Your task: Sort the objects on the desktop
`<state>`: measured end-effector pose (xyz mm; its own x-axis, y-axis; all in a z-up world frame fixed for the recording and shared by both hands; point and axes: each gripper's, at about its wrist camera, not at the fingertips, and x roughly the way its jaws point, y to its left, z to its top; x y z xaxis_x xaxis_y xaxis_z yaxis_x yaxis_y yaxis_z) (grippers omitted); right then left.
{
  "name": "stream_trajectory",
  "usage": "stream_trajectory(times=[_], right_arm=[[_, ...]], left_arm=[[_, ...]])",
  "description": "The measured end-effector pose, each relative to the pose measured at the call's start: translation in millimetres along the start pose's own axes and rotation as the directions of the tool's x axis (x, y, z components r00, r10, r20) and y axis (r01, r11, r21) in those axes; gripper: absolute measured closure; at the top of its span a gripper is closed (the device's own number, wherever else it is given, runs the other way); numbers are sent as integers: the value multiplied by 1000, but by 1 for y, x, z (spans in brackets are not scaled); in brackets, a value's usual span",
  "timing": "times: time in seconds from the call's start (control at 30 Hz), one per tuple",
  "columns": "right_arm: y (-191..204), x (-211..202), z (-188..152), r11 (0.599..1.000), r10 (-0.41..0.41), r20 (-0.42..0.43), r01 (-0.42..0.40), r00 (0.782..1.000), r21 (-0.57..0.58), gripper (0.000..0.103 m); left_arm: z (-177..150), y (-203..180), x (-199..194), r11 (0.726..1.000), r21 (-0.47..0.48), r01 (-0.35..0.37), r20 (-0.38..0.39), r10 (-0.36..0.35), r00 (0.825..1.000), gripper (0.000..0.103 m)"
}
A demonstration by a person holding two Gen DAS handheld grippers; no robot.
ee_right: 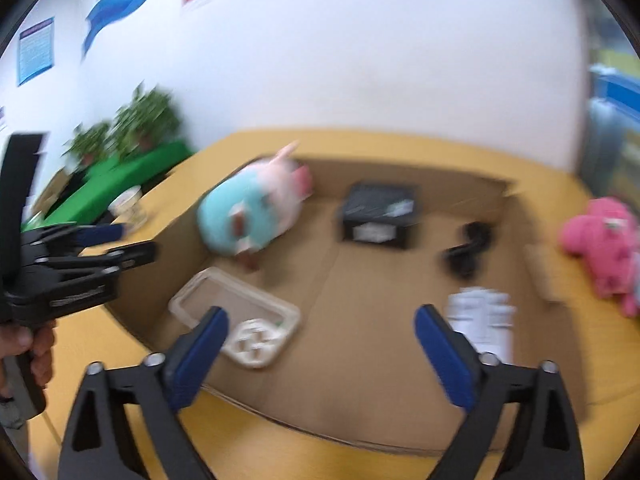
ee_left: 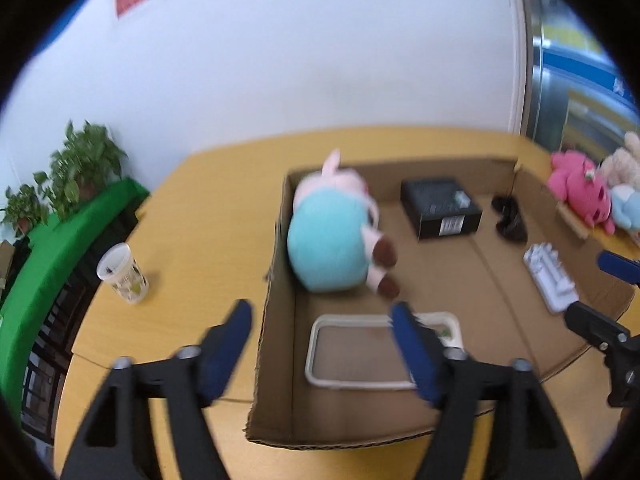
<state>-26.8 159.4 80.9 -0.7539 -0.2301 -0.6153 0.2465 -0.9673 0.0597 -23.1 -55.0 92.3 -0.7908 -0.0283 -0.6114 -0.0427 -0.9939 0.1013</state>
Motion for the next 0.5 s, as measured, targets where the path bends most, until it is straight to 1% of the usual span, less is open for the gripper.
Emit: stream_trajectory(times=[0.03,0.1,0.2,0.27,0.33,0.4,0.43,0.47,0.5], right_arm=[[-10,-10,-4,999,-32,28,32,999,16,1],[-32,-23,-14,995,-77,57,74,995,62,0],[-65,-23,-38,984,-115,35,109,993,139,0],[-81,-15,-54,976,-132,7,129,991,173,0],[-76,-16,-61,982,-152,62,143,986,124,0],[-69,-10,-62,982,-166,56,159,985,104,0],[-68,-9,-62,983,-158,62,151,986,104,0],[-67,-7,-63,983,-159,72,151,985,101,0],[-67,-6,-65,983,-163,89,154,983,98,0]], left_arm=[[-1,-4,-4,1000,-7,12,40,-11,999,23],[-6,-15,-8,998,-32,53,88,-50,995,23],[-20,-32,-3,992,-80,103,121,-93,988,23],[-30,-42,6,988,-99,116,139,-102,985,23],[-41,-51,17,988,-102,119,151,-103,983,23],[-52,-58,29,990,-95,108,145,-94,985,23],[-57,-66,28,997,-54,54,175,-44,984,22],[-60,-69,25,999,-38,37,209,-28,978,21],[-61,-68,24,997,-50,59,206,-47,977,20]])
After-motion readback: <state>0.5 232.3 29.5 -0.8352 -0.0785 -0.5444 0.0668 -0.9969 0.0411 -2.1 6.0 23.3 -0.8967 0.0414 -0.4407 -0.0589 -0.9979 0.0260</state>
